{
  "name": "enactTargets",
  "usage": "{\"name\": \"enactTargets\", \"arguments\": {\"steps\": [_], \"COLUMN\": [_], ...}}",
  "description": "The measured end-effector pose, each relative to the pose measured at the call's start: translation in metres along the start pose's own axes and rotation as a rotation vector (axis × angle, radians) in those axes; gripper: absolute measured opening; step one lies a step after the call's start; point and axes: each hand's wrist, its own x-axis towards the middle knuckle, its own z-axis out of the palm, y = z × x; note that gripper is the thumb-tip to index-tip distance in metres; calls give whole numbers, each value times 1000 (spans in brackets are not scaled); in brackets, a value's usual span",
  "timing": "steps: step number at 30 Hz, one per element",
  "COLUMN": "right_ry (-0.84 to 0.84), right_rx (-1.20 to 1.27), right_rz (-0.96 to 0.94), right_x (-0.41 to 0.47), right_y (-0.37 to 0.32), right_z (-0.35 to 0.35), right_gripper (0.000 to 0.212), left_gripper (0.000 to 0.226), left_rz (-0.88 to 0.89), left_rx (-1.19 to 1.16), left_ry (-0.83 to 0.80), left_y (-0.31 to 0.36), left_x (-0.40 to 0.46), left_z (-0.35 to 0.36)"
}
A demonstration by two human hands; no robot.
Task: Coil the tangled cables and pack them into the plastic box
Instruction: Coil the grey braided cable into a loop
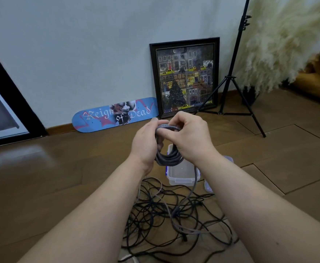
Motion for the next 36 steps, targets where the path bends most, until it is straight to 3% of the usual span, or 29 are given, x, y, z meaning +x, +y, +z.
{"name": "enactTargets", "arguments": {"steps": [2,5,8,14,18,24,27,32,36], "right_ry": [-23,-168,-228,-88,-37,-94,-157,-135,-112], "right_rx": [17,170,155,147,316,518,619,485,418], "right_rz": [10,-32,-58,-60,35,212,279,188,166], "right_x": [1,2,7,8,8,7,4,-6,-11], "right_y": [1,0,-1,3,6,9,6,9,11], "right_z": [-3,-8,-22,-27,-21,-8,-6,0,7], "right_gripper": [24,5,9,4,8,18,27,33,36], "left_gripper": [43,40,38,36,31,31,43,30,35], "left_rz": [10,36,50,55,58,66,65,77,44], "left_rx": [15,-12,-13,3,-76,-180,-232,-244,-309], "left_ry": [-19,-26,-26,-48,-91,8,45,178,286], "left_y": [0,0,3,6,8,10,11,12,11], "left_x": [-1,-2,-3,-5,-7,-8,-6,-7,-9], "left_z": [0,-3,-8,-11,-8,-1,3,9,15]}}
